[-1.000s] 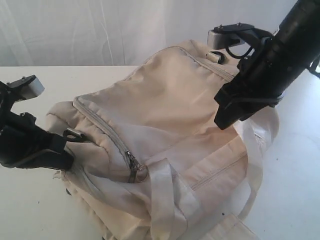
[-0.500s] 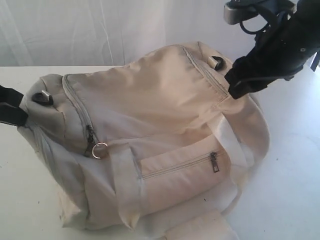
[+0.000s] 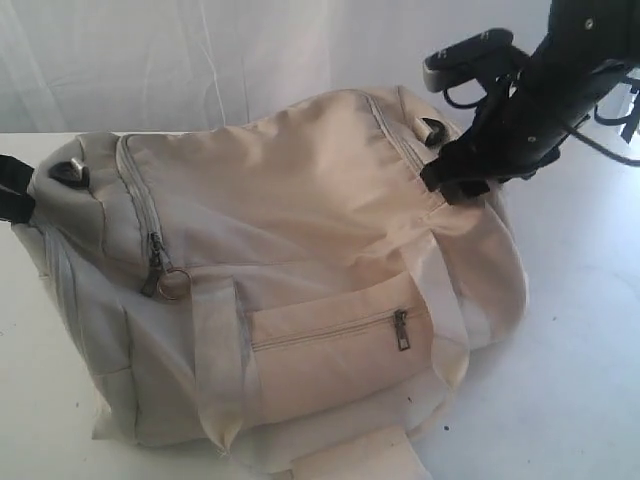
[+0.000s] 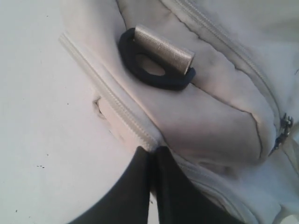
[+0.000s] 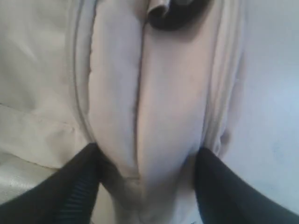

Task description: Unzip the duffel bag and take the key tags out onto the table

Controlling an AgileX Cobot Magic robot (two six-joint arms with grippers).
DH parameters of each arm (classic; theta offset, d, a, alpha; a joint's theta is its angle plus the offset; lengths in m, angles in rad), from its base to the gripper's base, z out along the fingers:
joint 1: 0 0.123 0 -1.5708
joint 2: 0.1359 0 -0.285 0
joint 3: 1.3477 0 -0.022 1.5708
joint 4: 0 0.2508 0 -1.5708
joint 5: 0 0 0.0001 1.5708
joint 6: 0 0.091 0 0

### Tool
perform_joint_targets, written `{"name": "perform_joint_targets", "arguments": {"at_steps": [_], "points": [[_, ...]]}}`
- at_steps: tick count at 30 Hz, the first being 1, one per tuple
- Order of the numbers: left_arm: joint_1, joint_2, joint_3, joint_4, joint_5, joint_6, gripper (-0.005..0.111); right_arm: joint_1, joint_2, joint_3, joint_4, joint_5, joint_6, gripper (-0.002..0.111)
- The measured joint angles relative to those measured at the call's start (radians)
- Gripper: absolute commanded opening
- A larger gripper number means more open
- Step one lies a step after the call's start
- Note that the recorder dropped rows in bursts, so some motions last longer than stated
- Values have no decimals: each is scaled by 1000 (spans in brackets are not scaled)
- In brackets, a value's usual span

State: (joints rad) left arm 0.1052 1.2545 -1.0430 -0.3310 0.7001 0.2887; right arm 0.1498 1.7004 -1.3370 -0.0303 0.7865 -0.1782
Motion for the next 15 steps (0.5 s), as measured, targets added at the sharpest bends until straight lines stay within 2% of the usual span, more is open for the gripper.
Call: {"name": "perform_joint_targets", "arguments": {"at_steps": [3,15], "points": [[0,4,-2,-13,0,0,0,0,19,0,5,17,0,-1],[8,87,-9,-15,-23,23,0,0,-92,20,81,229,0,0]]}}
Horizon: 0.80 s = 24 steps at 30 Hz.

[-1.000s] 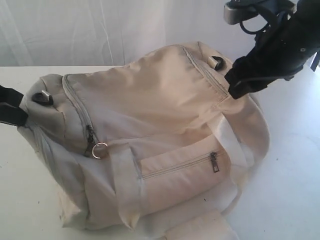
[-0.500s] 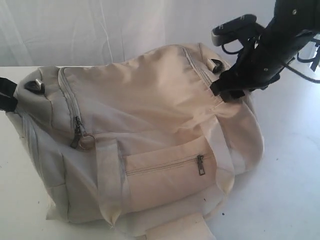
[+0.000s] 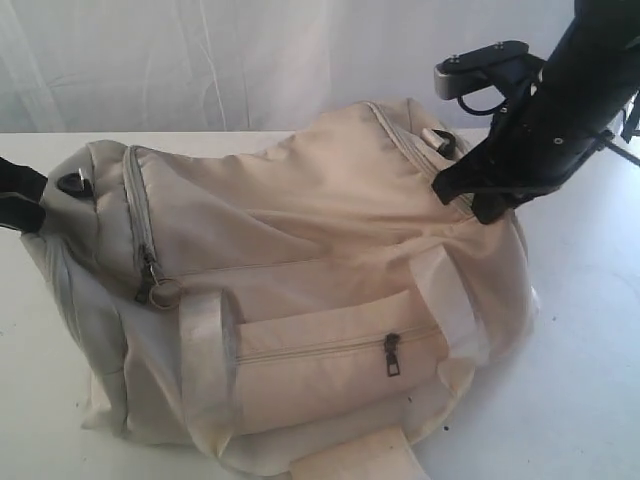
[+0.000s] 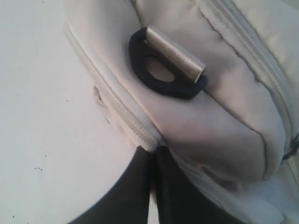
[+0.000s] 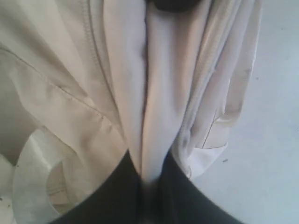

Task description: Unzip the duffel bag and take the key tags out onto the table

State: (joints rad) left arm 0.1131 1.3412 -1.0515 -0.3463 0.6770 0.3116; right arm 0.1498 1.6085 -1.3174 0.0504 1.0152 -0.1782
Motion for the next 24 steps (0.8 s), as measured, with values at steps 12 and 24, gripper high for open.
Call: {"name": "perform_joint_targets", "arguments": {"at_steps": [12,24], "points": [[0,33,-80,-77,54,82,0,0,-237,209,70,9,0,0],[0,60,-85,-91,54,94,42,0,-241,243,83,-63,0,54]]}}
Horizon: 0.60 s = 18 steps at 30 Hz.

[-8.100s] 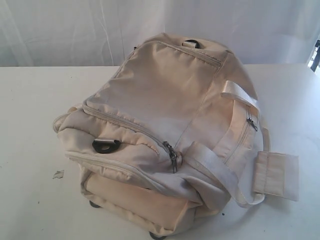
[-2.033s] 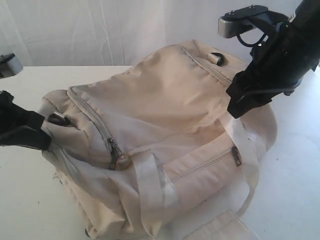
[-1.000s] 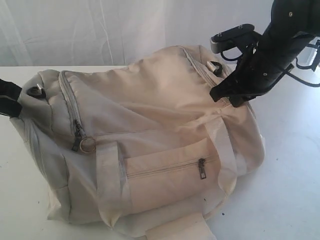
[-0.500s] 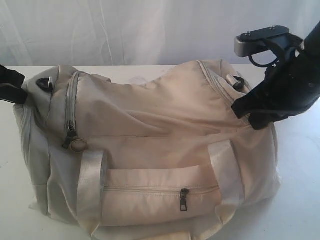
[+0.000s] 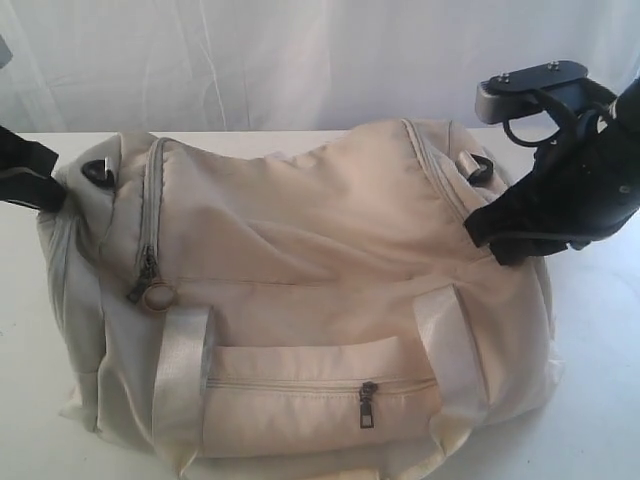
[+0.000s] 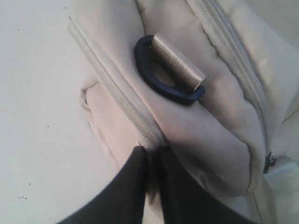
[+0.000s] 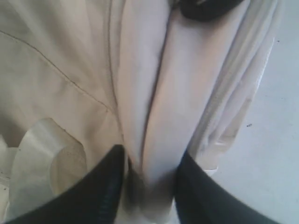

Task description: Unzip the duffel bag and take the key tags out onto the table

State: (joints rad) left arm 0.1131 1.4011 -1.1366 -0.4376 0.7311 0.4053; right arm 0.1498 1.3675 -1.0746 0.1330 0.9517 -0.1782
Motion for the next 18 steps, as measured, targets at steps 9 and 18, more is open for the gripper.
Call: {"name": "perform_joint_targets", "arguments": {"at_steps": [9,18], "points": [[0,-45,-79,-6,101,5,65,0,-83,-120,-3,-8,0,64],[0,-318,22,116,180,-142,61,34,-136,-189,379,60,-224,59]]}}
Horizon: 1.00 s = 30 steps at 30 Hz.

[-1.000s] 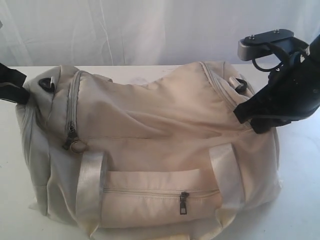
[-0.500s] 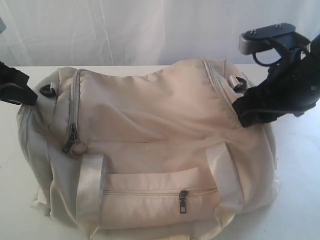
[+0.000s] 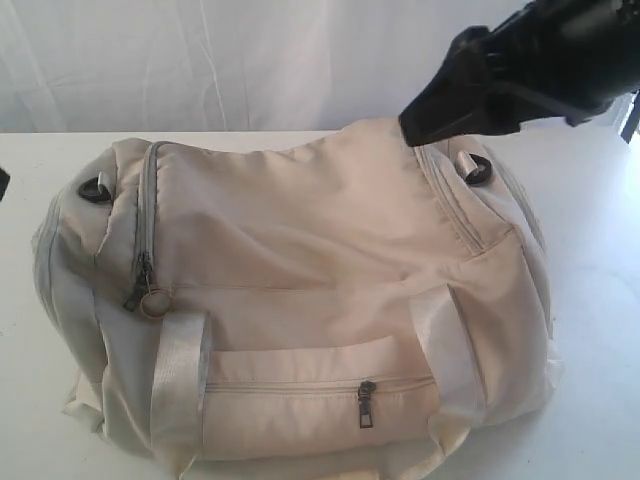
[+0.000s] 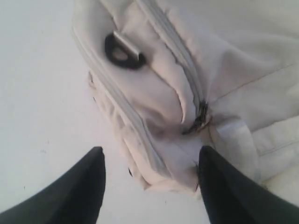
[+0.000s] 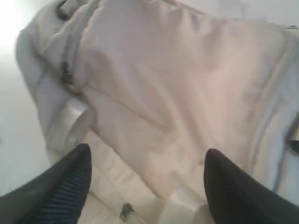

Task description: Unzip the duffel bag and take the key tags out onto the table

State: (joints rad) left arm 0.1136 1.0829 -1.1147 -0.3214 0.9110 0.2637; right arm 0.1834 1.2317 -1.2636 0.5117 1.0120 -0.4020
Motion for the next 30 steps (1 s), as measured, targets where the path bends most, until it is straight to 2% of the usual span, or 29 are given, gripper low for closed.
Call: {"name": "perform_joint_targets", "arguments": {"at_steps": [6,8,11,14,20,24,30], "points": [[0,-188,336,-24,-58,-27,61,238,156,0,116,-37,-66,55],[0,-205,389,-26,-98,-27,61,312,226,0,139,-87,-96,55],[0,-217,396,-48,-121,-27,61,401,336,0,150,-181,-123,55],[0,-219,396,-54,-125,-27,61,447,412,-12,153,-236,-140,55],[0,-219,396,-53,-126,-27,61,472,516,-78,154,-317,-168,56],[0,-219,396,-55,-126,-25,61,492,606,-123,154,-392,-210,63],[0,-219,396,-75,-126,-25,61,495,688,-138,154,-461,-218,63]]}}
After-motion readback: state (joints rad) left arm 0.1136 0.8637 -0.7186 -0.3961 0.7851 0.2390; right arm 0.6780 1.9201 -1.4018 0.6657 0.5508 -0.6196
